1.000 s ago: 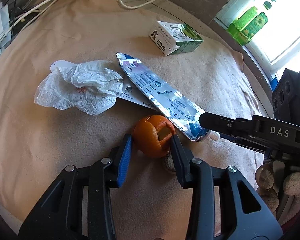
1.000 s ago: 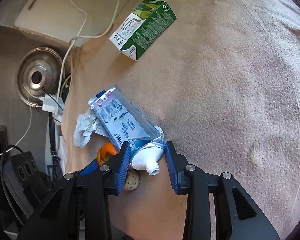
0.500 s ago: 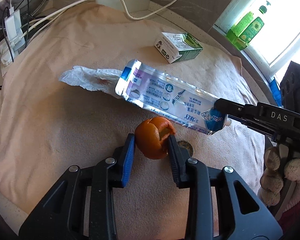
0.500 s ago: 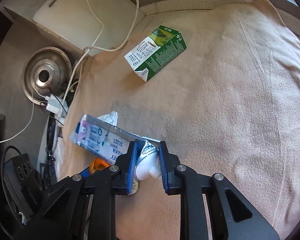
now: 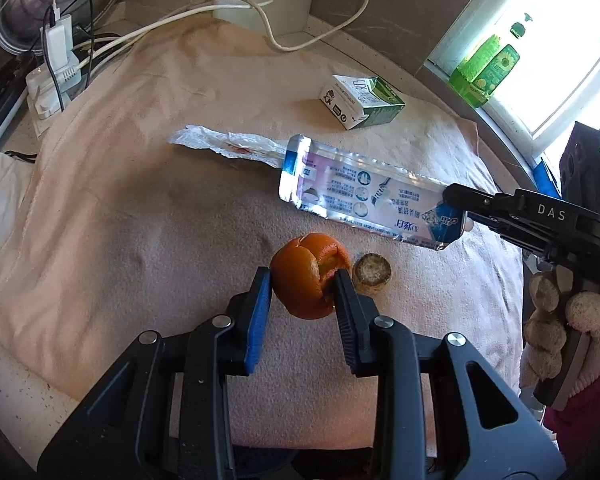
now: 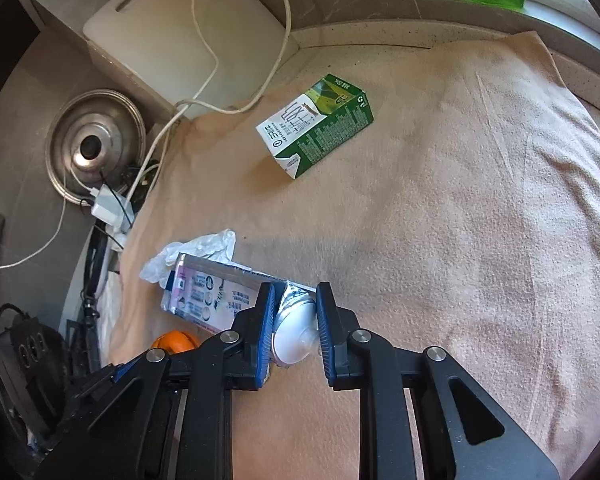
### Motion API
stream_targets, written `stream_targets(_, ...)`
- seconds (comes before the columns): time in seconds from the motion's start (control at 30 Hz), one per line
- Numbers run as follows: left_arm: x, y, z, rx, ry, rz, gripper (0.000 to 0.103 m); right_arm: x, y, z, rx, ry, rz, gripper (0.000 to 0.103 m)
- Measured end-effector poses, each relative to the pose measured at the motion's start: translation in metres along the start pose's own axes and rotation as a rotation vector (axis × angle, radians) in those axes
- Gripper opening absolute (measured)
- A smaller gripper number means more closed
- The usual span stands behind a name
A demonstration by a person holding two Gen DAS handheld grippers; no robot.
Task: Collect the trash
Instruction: 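Lift the orange peel and toothpaste tube and carry them over the wastebasket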
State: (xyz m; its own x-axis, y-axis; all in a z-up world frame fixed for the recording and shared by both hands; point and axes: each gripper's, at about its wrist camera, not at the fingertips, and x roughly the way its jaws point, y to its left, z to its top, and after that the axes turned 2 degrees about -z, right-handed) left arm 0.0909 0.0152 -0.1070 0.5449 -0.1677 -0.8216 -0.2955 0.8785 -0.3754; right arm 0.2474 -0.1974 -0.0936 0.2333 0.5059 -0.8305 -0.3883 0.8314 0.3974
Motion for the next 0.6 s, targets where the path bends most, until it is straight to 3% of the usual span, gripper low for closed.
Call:
stream_targets(0.33,-0.035,0.011,-0.021,0.000,-0.032,0.012,0.031,-0.032,0.004,-0.009,-0.049,-0.037,-0.005,0.019)
stream_targets(0.6,-0.054,0.013,-0.046,0.023,-0.033,0.020,0.031,-0.055,0.010,-0.038,-0.078,-0.032,0.003,0.019)
